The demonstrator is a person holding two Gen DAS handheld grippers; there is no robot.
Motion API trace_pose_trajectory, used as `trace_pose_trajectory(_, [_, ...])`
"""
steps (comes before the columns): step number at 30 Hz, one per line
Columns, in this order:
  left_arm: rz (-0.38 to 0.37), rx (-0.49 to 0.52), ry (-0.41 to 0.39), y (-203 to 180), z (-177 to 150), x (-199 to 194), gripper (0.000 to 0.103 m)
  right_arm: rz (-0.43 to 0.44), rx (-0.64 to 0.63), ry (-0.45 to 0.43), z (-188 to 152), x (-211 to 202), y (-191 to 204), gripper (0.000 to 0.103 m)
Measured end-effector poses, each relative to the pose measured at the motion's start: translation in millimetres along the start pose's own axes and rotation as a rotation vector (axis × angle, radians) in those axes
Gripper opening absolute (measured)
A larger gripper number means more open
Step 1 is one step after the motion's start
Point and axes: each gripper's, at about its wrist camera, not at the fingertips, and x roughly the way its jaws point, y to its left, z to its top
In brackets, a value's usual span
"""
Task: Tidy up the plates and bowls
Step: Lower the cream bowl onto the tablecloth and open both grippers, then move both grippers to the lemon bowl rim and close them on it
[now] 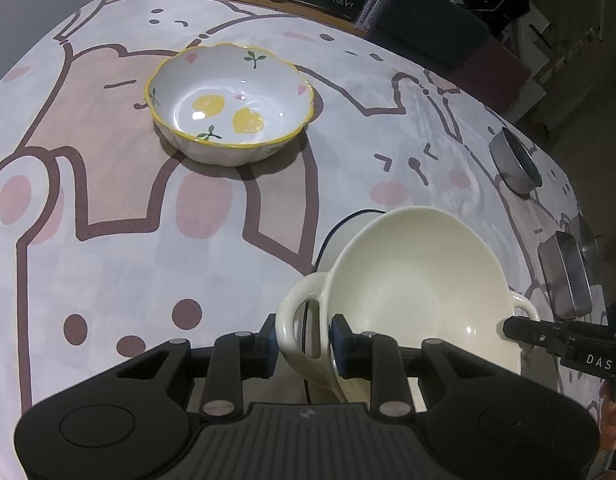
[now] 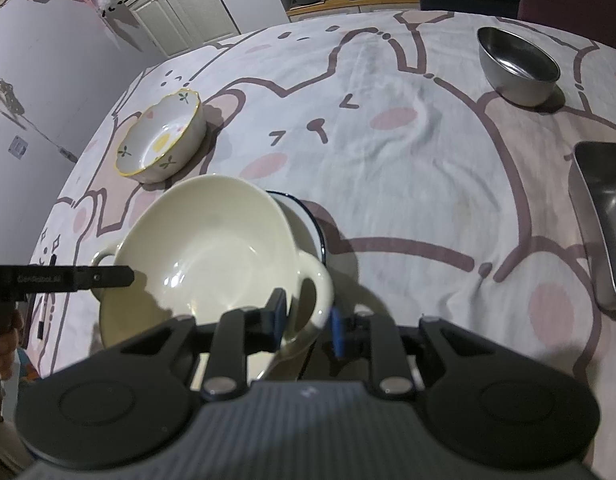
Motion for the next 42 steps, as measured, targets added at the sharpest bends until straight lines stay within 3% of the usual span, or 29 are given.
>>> trace_pose_trajectory(11, [-0.003, 0.002, 0.002, 0, 0, 0, 0.029, 0.000, 0.000, -0.002, 0, 0, 0, 0.028])
trace_pose_trajectory(14, [-0.012, 0.001, -0.004, -1, 0, -1, 0.037, -0.024, -0.007, -0.007, -1, -1, 0, 0.042])
trace_pose_trajectory(18, [-0.010, 0.010, -0.005, -4, -1, -2, 0.050, -0.034, -0.002, -0.005, -1, -1, -4, 0.048])
trace_pose_trajectory(25, [0.003, 0.020, -0.005, -4, 1, -3, 0.053, -0.045, 0.000, -0.014, -3, -5, -6, 0.056])
trace_pose_trajectory(29, [0.003, 0.007, -0.065, -3, 5, -17, 0.053, -0.020, 0.012, -0.051, 0, -17, -7, 0.065])
trace_pose_trajectory(32, [0.014, -0.010, -0.143, -3, 10, -34, 0.067, 0.018, 0.015, -0.089, 7, -30, -7, 0.079])
trace_pose_trajectory(34, [0.032, -0.021, -0.195, -2, 13, -45, 0.084, 0.047, -0.004, -0.118, 15, -40, -5, 0.089])
trace_pose_trajectory(37, [0.052, -0.046, -0.258, 0, 21, -58, 0.093, 0.060, -0.055, -0.168, 30, -53, 1, 0.102])
trace_pose_trajectory(42, [0.099, -0.056, -0.347, 3, 49, -71, 0.098, 0.090, -0.142, -0.233, 67, -62, 15, 0.103])
